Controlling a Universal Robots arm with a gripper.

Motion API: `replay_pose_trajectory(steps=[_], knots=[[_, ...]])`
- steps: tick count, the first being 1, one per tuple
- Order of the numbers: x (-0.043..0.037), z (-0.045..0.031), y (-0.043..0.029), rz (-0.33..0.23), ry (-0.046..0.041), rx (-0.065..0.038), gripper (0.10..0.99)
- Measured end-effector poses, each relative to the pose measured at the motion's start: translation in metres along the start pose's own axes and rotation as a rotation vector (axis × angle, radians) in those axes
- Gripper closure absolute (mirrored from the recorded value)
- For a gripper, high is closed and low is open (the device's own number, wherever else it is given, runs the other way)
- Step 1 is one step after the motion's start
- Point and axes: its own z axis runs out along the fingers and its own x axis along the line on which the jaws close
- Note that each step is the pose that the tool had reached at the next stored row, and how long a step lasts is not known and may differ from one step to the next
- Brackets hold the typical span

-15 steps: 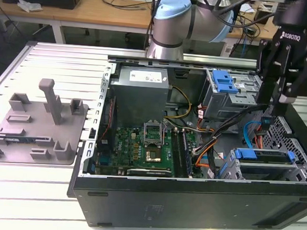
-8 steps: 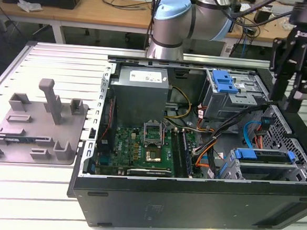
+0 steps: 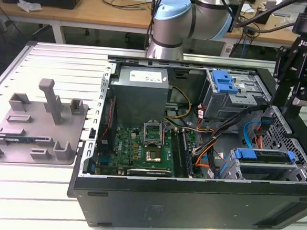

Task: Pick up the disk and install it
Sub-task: 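Insert the first disk wire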

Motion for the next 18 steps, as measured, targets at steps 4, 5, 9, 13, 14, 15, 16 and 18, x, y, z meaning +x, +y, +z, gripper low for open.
replay_pose_trajectory(steps=[4,5,9,13,14,15,16,18], knots=[[-0.006,0.0034,0.0,0.017,0.0145,-0.004,0.584],[-0.0108,0.0027,0.0001,0.018,0.0303,-0.002,0.584],[-0.0293,-0.002,0.0005,0.022,0.1027,0.007,0.584],[-0.0461,-0.0029,0.001,0.026,0.1452,0.012,0.584],[-0.0464,-0.0018,0.001,0.027,0.1452,0.012,0.584],[-0.0469,-0.0006,0.0009,0.028,0.1452,0.013,0.584],[-0.0473,0.0006,0.0009,0.029,0.1449,0.015,0.584],[-0.0482,0.0034,0.0009,0.035,0.1433,0.028,0.584]])
